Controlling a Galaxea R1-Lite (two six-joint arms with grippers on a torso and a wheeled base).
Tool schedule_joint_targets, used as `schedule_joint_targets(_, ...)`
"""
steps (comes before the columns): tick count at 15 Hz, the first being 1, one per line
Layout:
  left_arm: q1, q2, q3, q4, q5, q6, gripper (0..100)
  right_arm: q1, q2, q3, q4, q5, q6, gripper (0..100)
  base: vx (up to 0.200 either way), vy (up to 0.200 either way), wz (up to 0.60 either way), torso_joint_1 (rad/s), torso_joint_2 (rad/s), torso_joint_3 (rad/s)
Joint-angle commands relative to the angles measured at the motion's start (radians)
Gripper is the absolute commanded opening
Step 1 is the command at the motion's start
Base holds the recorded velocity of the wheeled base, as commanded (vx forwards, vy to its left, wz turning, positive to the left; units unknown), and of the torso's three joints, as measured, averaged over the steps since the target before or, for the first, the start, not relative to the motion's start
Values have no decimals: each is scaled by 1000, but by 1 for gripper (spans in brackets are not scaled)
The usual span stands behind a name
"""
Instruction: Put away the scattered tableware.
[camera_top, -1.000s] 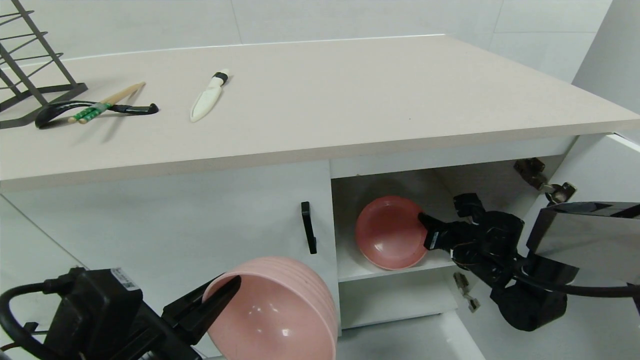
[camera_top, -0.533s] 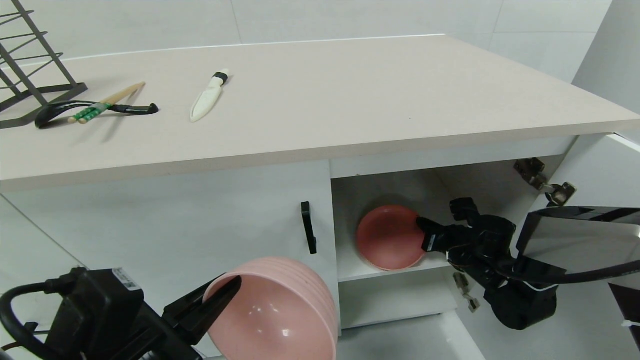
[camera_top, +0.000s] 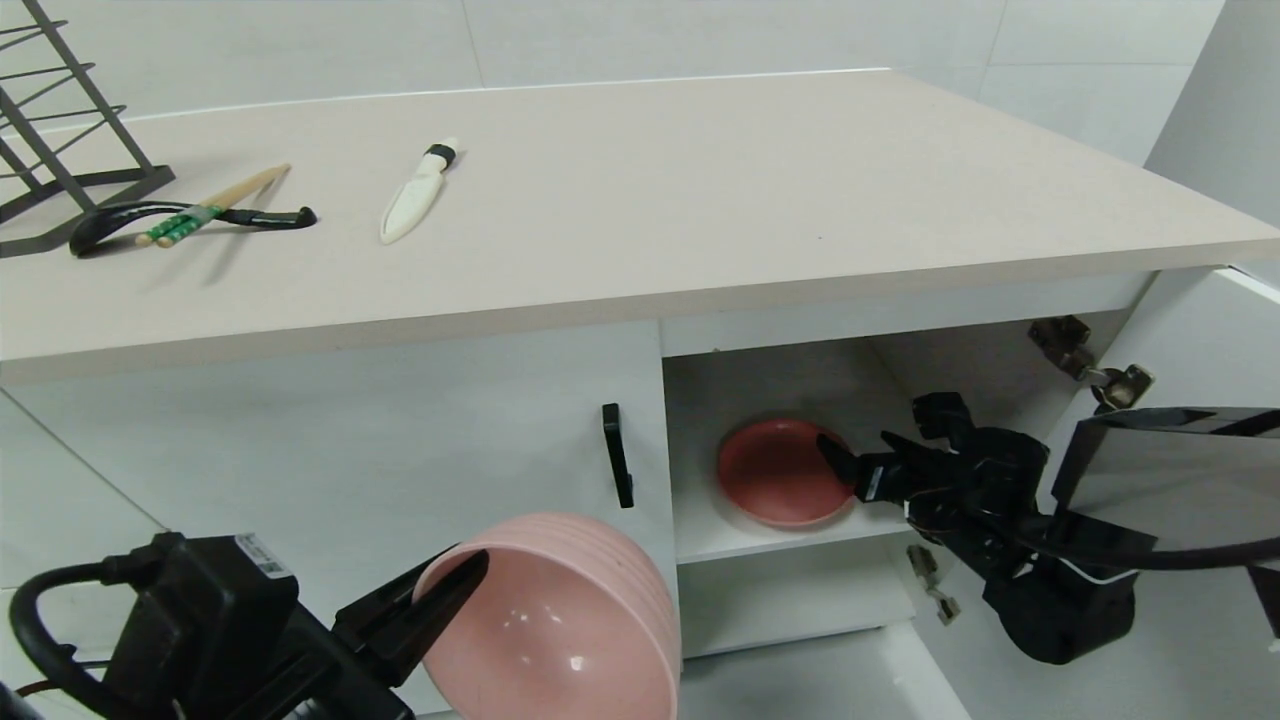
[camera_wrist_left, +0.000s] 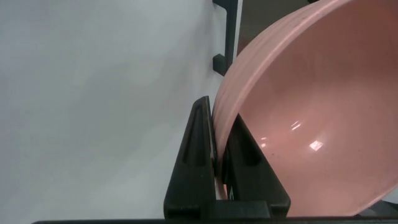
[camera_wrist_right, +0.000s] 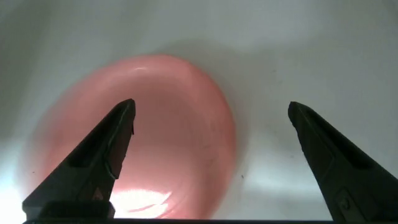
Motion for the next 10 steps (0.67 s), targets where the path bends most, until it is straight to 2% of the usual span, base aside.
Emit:
schedule_joint_targets(1, -1, 14, -4, -47, 2, 23, 0, 40, -308, 301, -1, -13, -9, 100, 0, 0, 0, 0, 0, 0)
schedule_joint_targets(2, -1, 39, -26, -111, 0, 67, 0, 46, -435, 401, -1, -11, -9, 100, 0, 0, 0, 0, 0, 0)
schedule_joint_targets(4, -6, 160, -103, -211, 2, 151, 0, 51, -610, 502, -1, -11, -23, 100, 0, 0, 0, 0, 0, 0)
schedule_joint_targets(5, -44, 230, -120, -211, 3, 193, 0, 52, -667, 553, -1, -11, -37, 100, 0, 0, 0, 0, 0, 0)
schedule_joint_targets(7, -182, 282, -130, -211, 19, 202, 0, 74, -713, 637, -1, -11, -43, 100, 0, 0, 0, 0, 0, 0)
schedule_joint_targets(9, -228, 398, -181, -211, 68, 197, 0, 81, -732, 655, -1, -11, -43, 100, 0, 0, 0, 0, 0, 0)
schedule_joint_targets(10, -242, 436, -208, -211, 68, 199, 0, 81, -737, 657, -1, -11, -48, 100, 0, 0, 0, 0, 0, 0)
